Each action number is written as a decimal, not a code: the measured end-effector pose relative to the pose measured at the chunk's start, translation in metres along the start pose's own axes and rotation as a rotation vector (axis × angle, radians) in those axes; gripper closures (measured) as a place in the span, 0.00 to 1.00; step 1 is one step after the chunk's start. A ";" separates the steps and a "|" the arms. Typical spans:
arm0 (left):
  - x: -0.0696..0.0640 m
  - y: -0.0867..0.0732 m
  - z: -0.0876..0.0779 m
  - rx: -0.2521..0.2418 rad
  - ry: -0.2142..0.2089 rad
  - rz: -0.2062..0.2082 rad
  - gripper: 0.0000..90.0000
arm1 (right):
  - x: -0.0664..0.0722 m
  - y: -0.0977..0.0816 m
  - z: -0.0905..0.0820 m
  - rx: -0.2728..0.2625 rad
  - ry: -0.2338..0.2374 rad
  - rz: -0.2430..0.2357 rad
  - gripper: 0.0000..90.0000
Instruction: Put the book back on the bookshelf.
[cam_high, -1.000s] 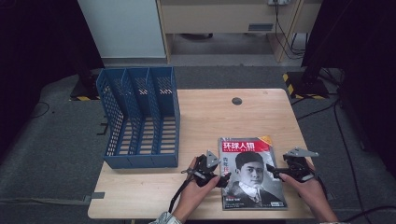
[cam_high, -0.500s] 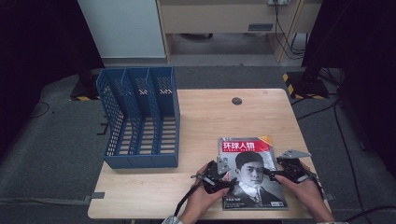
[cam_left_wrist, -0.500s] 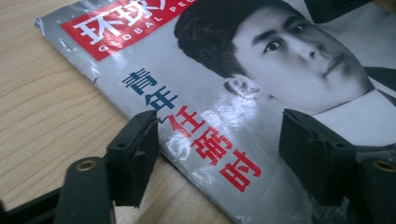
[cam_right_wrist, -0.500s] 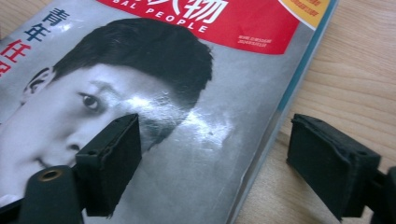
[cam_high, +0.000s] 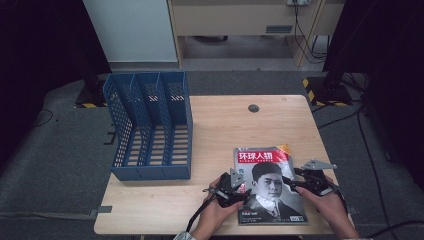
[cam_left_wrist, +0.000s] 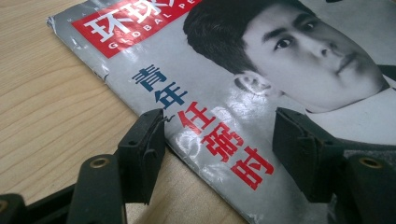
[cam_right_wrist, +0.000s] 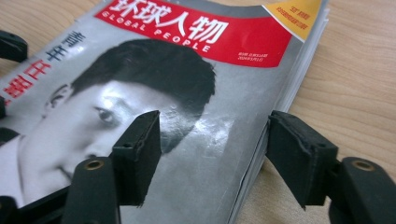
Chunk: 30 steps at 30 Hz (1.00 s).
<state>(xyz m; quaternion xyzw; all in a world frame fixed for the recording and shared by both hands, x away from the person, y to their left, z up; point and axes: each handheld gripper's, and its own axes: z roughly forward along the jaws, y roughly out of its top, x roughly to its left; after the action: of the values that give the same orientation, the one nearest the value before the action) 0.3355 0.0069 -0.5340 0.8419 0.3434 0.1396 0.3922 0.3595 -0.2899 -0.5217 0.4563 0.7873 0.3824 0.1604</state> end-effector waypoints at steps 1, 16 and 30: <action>0.000 0.000 0.000 0.000 0.000 0.000 0.38 | 0.000 0.001 -0.001 -0.010 0.004 0.001 0.41; 0.001 0.000 0.000 -0.001 -0.003 -0.009 0.38 | 0.008 0.002 -0.014 -0.046 0.085 0.050 0.48; 0.003 0.001 0.001 0.003 -0.015 -0.009 0.39 | 0.010 -0.001 -0.009 -0.013 0.100 0.042 0.49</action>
<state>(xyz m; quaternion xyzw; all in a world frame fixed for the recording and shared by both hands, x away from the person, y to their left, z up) 0.3383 0.0076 -0.5342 0.8419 0.3444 0.1310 0.3943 0.3480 -0.2856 -0.5161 0.4520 0.7822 0.4129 0.1159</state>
